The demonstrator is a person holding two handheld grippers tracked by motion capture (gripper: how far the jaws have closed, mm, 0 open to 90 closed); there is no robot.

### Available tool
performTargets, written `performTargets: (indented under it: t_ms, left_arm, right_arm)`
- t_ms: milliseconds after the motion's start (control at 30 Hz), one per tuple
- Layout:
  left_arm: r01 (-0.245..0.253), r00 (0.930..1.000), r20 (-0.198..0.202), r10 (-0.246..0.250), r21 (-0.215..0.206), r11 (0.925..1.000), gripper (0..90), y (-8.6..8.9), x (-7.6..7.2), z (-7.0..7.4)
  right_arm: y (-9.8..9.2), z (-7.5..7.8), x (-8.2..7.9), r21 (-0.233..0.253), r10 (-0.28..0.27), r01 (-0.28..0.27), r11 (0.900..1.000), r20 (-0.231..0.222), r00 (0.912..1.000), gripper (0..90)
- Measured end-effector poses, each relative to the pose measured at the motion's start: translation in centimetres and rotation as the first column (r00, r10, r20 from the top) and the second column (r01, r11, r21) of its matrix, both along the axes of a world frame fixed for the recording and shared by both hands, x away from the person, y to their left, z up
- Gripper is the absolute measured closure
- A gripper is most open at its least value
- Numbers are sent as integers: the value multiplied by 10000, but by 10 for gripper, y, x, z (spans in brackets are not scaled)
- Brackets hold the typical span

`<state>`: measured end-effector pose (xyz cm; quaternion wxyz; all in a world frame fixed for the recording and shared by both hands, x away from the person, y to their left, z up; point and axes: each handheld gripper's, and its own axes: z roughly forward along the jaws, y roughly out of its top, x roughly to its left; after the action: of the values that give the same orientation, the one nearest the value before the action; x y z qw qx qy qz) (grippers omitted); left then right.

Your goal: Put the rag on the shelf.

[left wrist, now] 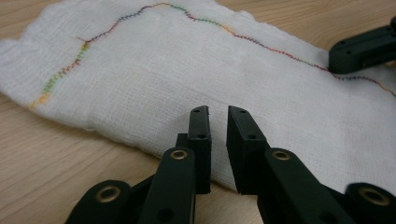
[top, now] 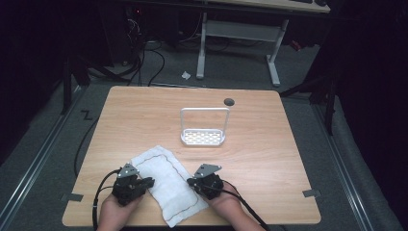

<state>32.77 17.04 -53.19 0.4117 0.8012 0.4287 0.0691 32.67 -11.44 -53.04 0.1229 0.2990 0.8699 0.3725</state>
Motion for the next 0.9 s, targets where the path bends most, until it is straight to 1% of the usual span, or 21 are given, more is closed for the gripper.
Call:
performTargets:
  t_ms: [33, 67, 100, 167, 267, 300, 333, 367, 400, 467, 500, 533, 600, 633, 667, 700, 733, 767, 800, 867, 900]
  left_arm:
    - [90, 10000, -3, -90, -47, 9999, 796, -4, 0, 0]
    - [223, 9997, -21, -223, -84, 9997, 796, -8, 0, -1]
    - [335, 9994, -34, -336, -123, 9994, 796, -14, 0, -1]
    - [696, 9976, 54, -696, -45, 9976, 796, -27, -1, -1]
    - [1318, 9909, 234, -1324, 249, 9910, 792, -47, -3, 0]
    - [1373, 9899, 316, -1384, 356, 9899, 783, -51, -4, 1]
    - [1363, 9889, 510, -1392, 578, 9890, 781, -54, -5, 2]
    - [1200, 9894, 743, -1245, 627, 9908, 772, -55, -5, 3]
    - [1021, 9906, 857, -1070, 599, 9930, 757, -54, -4, 5]
    - [694, 9934, 877, -743, 578, 9959, 736, -50, -1, 7]
    - [593, 9943, 851, -645, 618, 9963, 731, -48, 1, 6]
    - [539, 9952, 785, -583, 581, 9969, 731, -47, 3, 5]
    - [578, 9954, 732, -623, 622, 9964, 734, -46, 6, 3]
    - [590, 9949, 772, -644, 714, 9957, 733, -46, 6, 2]
    - [626, 9944, 803, -689, 778, 9950, 733, -48, 7, 1]
    - [596, 9938, 886, -673, 861, 9945, 733, -49, 6, 1]
    - [596, 9939, 875, -665, 791, 9951, 733, -51, 7, 0]
    - [584, 9937, 903, -658, 826, 9949, 732, -52, 7, 0]
    - [606, 9939, 879, -666, 697, 9957, 732, -54, 8, -1]
    - [667, 9939, 846, -711, 538, 9963, 732, -60, 9, -2]
    - [751, 9935, 824, -789, 490, 9960, 734, -64, 9, -2]
  right_arm:
    - [-4, 0, -6, 12, 28, -28, 10000, 25, 10000, 900]
    - [-14, 0, -18, 83, -77, 78, 9999, -82, 9999, 900]
    - [-14, 0, -18, 83, -77, 78, 9999, -82, 9999, 900]
    - [-24, 0, -31, 147, -230, 233, 9996, -192, 9996, 898]
    - [-39, 0, -48, 241, -439, 445, 9987, -271, 9987, 882]
    - [-44, 0, -53, 393, -499, 513, 9979, -360, 9981, 836]
    - [-47, 1, -53, 596, -476, 498, 9970, -375, 9982, 807]
    - [-49, 3, -51, 882, -540, 568, 9945, -335, 9980, 802]
    - [-50, 5, -45, 1011, -676, 695, 9924, -225, 9975, 802]
    - [-45, 9, -27, 1114, -894, 900, 9897, -106, 9959, 800]
    - [-35, 8, -5, 932, -1030, 1030, 9903, -47, 9947, 800]
    - [-35, 8, -5, 932, -1030, 1030, 9903, -47, 9947, 800]
    - [-26, 4, 14, 655, -1234, 1231, 9902, 7, 9924, 800]
    - [-22, 0, 29, 580, -1433, 1438, 9879, -121, 9896, 789]
    - [-22, 0, 29, 580, -1433, 1438, 9879, -121, 9896, 789]
    - [-22, -2, 34, 668, -1423, 1431, 9874, -171, 9897, 790]
    - [-23, -3, 35, 743, -1437, 1449, 9867, -214, 9894, 791]
    - [-25, -2, 32, 595, -1352, 1356, 9890, -110, 9908, 793]
    - [-27, -2, 28, 495, -1328, 1330, 9899, -77, 9911, 794]
    - [-31, -2, 24, 497, -1310, 1311, 9901, -42, 9914, 793]
    - [-41, -2, 15, 457, -1317, 1320, 9902, -82, 9913, 794]
